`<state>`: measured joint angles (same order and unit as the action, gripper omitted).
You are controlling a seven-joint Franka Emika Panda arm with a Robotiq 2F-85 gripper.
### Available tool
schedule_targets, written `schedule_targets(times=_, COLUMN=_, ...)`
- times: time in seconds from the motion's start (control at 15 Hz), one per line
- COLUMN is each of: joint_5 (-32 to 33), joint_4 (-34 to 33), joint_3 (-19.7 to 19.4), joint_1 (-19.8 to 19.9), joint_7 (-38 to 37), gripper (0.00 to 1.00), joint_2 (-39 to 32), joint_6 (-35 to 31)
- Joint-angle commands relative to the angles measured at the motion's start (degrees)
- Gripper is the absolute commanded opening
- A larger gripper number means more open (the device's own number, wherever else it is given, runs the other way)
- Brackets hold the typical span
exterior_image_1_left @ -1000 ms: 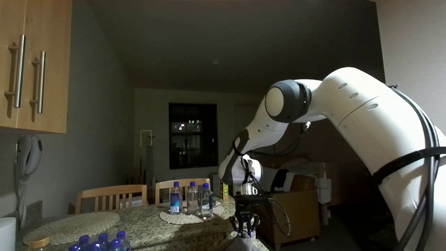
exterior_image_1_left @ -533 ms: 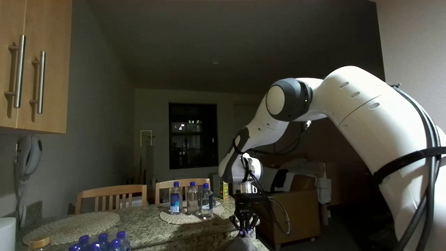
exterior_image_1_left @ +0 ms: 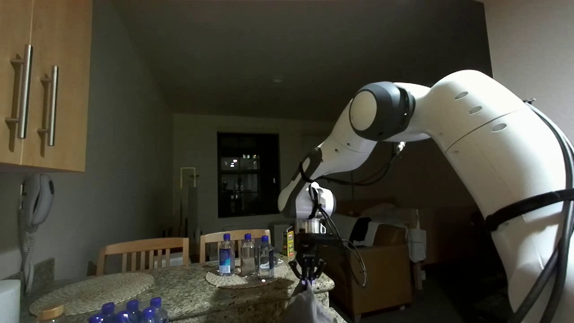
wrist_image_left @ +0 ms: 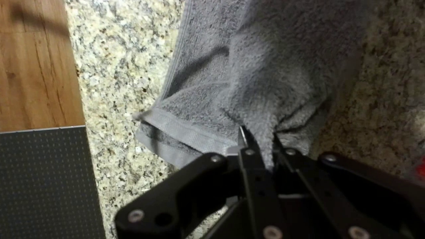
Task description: Move the towel to the left
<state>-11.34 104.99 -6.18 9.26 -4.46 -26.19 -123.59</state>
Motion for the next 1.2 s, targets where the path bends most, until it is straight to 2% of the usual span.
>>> schedule_targets(times=0.0, joint_5=-0.2, joint_4=4.1, joint_3=1.1, joint_1=-0.1, joint_7=2.7, gripper=0.09, joint_2=6.1, joint_6=1.0)
schedule_targets(times=0.6, joint_5=-0.1, joint_4=9.4, joint_3=2.9, joint_1=-1.5, joint_7=7.8, gripper=0.1, joint_2=14.6, joint_6=-0.3)
schedule_targets(times=1.13, joint_5=3.5, joint_4=10.2, joint_3=4.6, joint_1=-6.2, joint_7=6.7, gripper=0.1, joint_2=18.4, joint_6=-1.7)
